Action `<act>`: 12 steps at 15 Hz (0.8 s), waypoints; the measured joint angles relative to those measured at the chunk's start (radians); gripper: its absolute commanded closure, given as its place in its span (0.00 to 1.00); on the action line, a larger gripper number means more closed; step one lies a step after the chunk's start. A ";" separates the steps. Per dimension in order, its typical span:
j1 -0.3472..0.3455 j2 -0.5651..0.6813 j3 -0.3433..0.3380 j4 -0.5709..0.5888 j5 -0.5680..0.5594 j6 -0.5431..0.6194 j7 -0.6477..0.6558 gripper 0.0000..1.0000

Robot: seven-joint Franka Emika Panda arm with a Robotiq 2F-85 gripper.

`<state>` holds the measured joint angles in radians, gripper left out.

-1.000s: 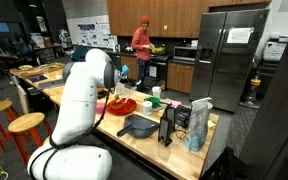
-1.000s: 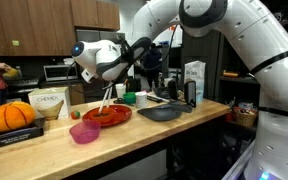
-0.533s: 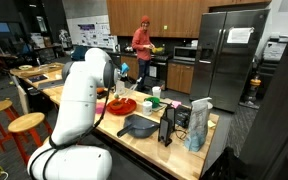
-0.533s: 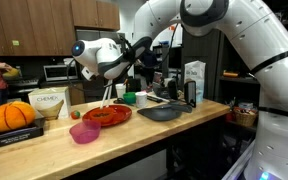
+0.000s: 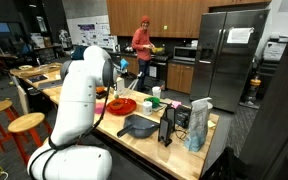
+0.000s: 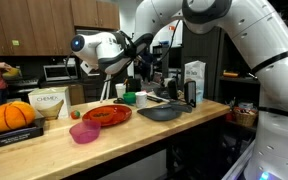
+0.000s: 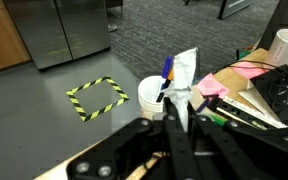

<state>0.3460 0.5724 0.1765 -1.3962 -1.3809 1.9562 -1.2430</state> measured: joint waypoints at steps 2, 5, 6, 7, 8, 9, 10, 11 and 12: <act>0.004 -0.007 0.000 0.009 -0.013 0.000 0.000 0.98; 0.012 -0.017 0.000 0.024 -0.033 0.000 0.000 0.98; 0.014 -0.021 0.000 0.029 -0.042 0.000 0.000 0.98; 0.016 -0.024 0.000 0.034 -0.052 0.000 0.000 0.98; 0.019 -0.026 0.000 0.040 -0.062 0.000 0.000 0.98; 0.021 -0.028 0.000 0.045 -0.074 -0.001 0.000 0.98; 0.025 -0.029 0.000 0.050 -0.086 -0.001 0.000 0.98; 0.028 -0.031 0.000 0.054 -0.097 -0.002 0.000 0.98; 0.030 -0.032 0.000 0.059 -0.109 -0.003 0.000 0.98</act>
<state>0.3762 0.5403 0.1766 -1.3371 -1.4894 1.9534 -1.2426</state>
